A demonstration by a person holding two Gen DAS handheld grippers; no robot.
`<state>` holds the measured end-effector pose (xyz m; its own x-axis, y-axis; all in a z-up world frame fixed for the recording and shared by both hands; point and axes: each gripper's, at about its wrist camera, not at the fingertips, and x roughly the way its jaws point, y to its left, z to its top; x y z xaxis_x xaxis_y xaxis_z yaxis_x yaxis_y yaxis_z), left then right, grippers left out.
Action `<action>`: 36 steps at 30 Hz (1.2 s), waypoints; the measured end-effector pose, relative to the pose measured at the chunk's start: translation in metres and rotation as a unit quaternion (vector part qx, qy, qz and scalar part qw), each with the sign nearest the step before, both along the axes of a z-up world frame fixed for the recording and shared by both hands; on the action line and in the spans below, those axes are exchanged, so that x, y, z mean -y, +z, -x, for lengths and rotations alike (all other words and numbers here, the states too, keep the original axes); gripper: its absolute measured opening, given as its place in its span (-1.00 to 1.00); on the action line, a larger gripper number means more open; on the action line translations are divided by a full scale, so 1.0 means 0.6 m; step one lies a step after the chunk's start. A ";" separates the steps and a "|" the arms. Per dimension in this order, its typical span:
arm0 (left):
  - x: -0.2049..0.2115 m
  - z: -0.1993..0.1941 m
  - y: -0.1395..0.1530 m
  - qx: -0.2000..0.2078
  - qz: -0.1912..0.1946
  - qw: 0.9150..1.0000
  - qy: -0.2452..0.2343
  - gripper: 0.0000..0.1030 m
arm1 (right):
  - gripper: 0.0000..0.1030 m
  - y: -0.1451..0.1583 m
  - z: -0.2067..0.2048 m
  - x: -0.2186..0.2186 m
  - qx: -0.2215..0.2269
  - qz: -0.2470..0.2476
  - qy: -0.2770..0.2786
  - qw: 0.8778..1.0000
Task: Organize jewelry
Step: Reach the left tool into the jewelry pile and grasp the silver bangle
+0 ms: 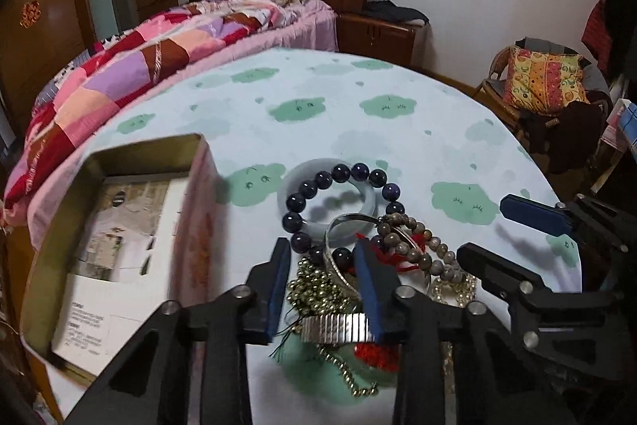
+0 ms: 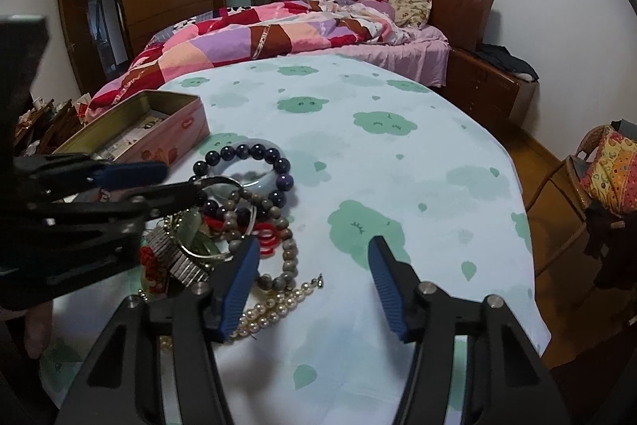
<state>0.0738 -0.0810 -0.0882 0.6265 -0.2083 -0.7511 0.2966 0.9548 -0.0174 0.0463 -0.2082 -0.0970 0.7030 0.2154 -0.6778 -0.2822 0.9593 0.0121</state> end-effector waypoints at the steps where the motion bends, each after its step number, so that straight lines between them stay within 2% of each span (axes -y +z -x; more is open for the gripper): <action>1: 0.001 -0.005 -0.006 -0.011 0.002 1.000 0.000 -0.48 | 0.15 0.000 -0.001 -0.001 0.001 0.000 0.001 1.000; 3: -0.002 -0.009 -0.013 -0.024 0.018 1.000 -0.003 -0.73 | 0.15 0.000 -0.002 -0.001 0.002 -0.001 0.003 1.000; 7: -0.006 -0.004 -0.006 -0.018 0.035 0.999 -0.008 -0.93 | 0.15 -0.002 -0.007 -0.002 -0.001 -0.003 0.006 1.000; 13: -0.026 0.020 0.033 0.022 0.059 0.998 -0.002 -0.93 | 0.14 0.008 0.001 -0.012 0.009 -0.006 0.019 1.000; 20: -0.036 0.033 0.051 0.055 0.059 0.997 -0.002 -0.93 | 0.07 0.002 0.004 -0.033 0.003 -0.002 0.048 0.999; 26: -0.044 0.033 0.045 0.051 0.063 0.997 -0.005 -0.93 | -0.12 -0.010 -0.006 -0.043 -0.013 0.007 0.056 0.998; 36: -0.070 0.030 0.048 0.065 0.058 0.996 0.024 -0.93 | -0.12 -0.019 -0.043 -0.049 -0.035 0.033 0.045 0.998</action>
